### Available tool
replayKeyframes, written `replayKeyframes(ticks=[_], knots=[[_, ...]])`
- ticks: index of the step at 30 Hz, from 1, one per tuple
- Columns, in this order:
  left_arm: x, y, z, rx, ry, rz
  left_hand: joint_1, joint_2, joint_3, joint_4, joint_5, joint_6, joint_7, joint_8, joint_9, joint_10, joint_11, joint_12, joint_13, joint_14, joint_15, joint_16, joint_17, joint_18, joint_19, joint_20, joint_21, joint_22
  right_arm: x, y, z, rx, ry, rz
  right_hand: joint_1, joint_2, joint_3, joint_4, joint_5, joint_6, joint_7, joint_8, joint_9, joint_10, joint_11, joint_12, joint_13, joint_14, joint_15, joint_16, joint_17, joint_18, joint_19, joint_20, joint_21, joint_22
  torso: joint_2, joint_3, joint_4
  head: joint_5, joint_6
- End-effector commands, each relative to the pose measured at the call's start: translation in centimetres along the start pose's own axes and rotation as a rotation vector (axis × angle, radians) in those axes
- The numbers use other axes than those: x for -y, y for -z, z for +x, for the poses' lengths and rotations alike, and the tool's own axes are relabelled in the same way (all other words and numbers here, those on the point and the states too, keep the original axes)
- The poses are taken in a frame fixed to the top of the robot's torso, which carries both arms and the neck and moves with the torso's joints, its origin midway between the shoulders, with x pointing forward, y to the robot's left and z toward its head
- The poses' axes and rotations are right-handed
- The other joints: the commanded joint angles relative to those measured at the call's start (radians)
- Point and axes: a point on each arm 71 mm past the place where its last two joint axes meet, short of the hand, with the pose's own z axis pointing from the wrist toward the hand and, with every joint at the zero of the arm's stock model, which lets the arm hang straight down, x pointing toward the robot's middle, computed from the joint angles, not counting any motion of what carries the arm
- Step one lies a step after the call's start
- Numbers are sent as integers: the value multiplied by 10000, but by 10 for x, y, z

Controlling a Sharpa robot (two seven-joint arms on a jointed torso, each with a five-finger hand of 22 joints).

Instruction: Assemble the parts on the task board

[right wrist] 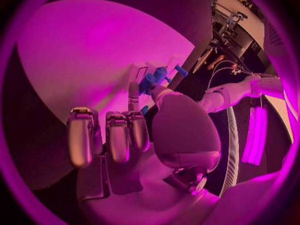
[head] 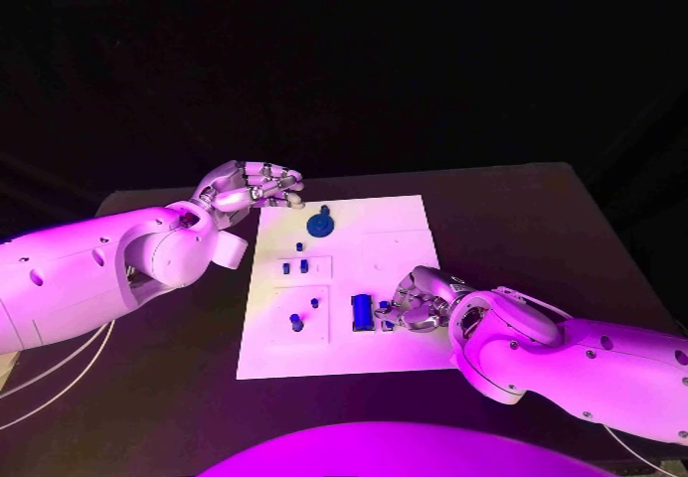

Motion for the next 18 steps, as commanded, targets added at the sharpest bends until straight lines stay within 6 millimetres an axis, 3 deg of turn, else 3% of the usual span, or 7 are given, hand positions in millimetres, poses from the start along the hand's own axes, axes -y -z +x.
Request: replayKeyframes(ticks=[1, 18], knots=[[0, 0, 1, -113, 63, 45, 41, 77, 3, 24, -8, -47, 18, -42, 15, -85, 16, 68, 12, -57, -8, -56, 8, 124, 77, 7, -48, -8, -1, 0, 0, -18, 412, -212, -177, 2, -77, 10, 6, -31, 8, 32, 21, 765, -62, -35, 2242, 1043, -65, 33, 2630, -145, 704, -58, -64, 2320, 1, -1, 6, -10, -9], [0, 0, 1, -119, 60, 42, 41, 77, 3, 24, -8, -47, 18, -42, 15, -85, 16, 68, 12, -57, -8, -56, 8, 124, 77, 7, -48, -8, 2, -1, 1, -221, 638, -124, -240, -6, -112, -12, 8, -57, 6, 41, 30, 754, -60, -67, 2228, 1043, -63, 33, 2630, -135, 690, -57, -120, 2307, -4, -2, -2, -24, -12]])
